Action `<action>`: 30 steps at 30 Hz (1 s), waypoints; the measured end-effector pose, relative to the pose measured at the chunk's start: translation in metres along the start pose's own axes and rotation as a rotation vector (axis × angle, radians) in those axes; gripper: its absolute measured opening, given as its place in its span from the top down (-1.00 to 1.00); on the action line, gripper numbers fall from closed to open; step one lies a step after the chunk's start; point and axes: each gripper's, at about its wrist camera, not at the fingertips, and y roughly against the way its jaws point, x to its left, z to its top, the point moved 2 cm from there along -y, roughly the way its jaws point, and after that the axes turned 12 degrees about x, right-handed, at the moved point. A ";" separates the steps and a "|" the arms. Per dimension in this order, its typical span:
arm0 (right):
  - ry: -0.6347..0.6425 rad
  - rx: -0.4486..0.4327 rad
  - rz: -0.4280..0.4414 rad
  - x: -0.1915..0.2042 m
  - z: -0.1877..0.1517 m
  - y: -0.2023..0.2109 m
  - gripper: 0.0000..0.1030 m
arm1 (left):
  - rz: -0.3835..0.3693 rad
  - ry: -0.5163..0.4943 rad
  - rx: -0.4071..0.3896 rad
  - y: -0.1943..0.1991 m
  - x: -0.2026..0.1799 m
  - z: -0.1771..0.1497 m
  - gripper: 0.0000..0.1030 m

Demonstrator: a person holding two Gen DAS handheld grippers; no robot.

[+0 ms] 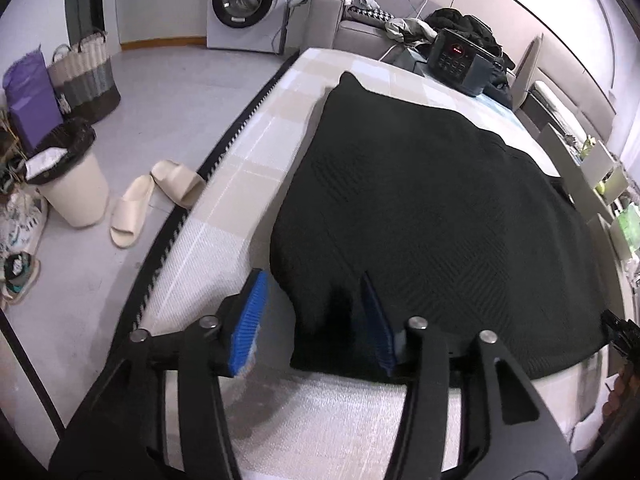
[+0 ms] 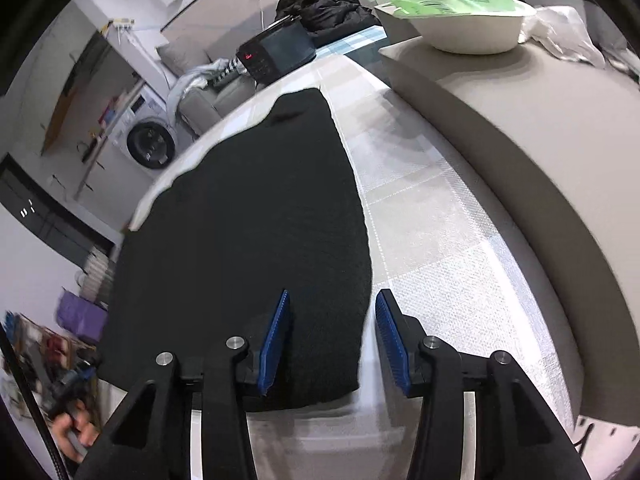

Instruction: Fold small clothes

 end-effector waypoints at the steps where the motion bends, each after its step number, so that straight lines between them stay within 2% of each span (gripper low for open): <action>1: 0.006 0.002 -0.025 -0.002 -0.005 0.002 0.10 | 0.013 -0.007 -0.010 0.001 -0.001 0.002 -0.02; 3: 0.021 0.006 -0.048 -0.007 -0.006 0.004 0.09 | 0.041 -0.019 -0.032 0.006 -0.004 0.004 -0.27; 6: 0.035 -0.007 -0.095 -0.009 -0.003 0.010 0.07 | 0.061 -0.034 -0.052 0.012 -0.008 0.005 -0.51; 8: 0.068 -0.023 -0.114 -0.003 0.001 0.015 0.07 | 0.069 -0.056 -0.057 0.014 -0.013 0.008 -0.59; 12: 0.135 -0.061 -0.125 0.019 0.009 0.019 0.05 | 0.055 -0.095 -0.045 0.013 -0.027 0.013 -0.62; 13: 0.145 -0.062 -0.122 0.023 0.011 0.018 0.00 | 0.049 -0.103 -0.045 0.012 -0.030 0.016 -0.63; 14: 0.166 -0.068 -0.119 0.031 0.012 0.016 -0.08 | 0.041 -0.114 -0.044 0.012 -0.035 0.017 -0.66; 17: 0.239 -0.067 -0.125 0.050 0.015 0.008 -0.09 | 0.030 -0.141 -0.039 0.008 -0.047 0.019 -0.80; 21: 0.294 -0.051 -0.166 0.067 0.017 -0.008 -0.24 | 0.011 -0.175 -0.040 0.002 -0.064 0.022 -0.97; 23: 0.317 -0.050 -0.201 0.074 0.019 -0.017 -0.24 | 0.007 -0.205 -0.032 -0.004 -0.075 0.023 -0.97; 25: 0.355 -0.030 -0.195 0.087 0.018 -0.027 -0.25 | -0.021 -0.232 -0.027 -0.009 -0.085 0.025 -0.97; 27: 0.408 -0.001 -0.190 0.098 0.016 -0.039 -0.34 | -0.058 -0.264 -0.006 -0.018 -0.098 0.025 -0.97; 30: 0.485 0.039 -0.243 0.105 0.013 -0.059 -0.38 | -0.073 -0.303 0.035 -0.035 -0.110 0.026 -0.97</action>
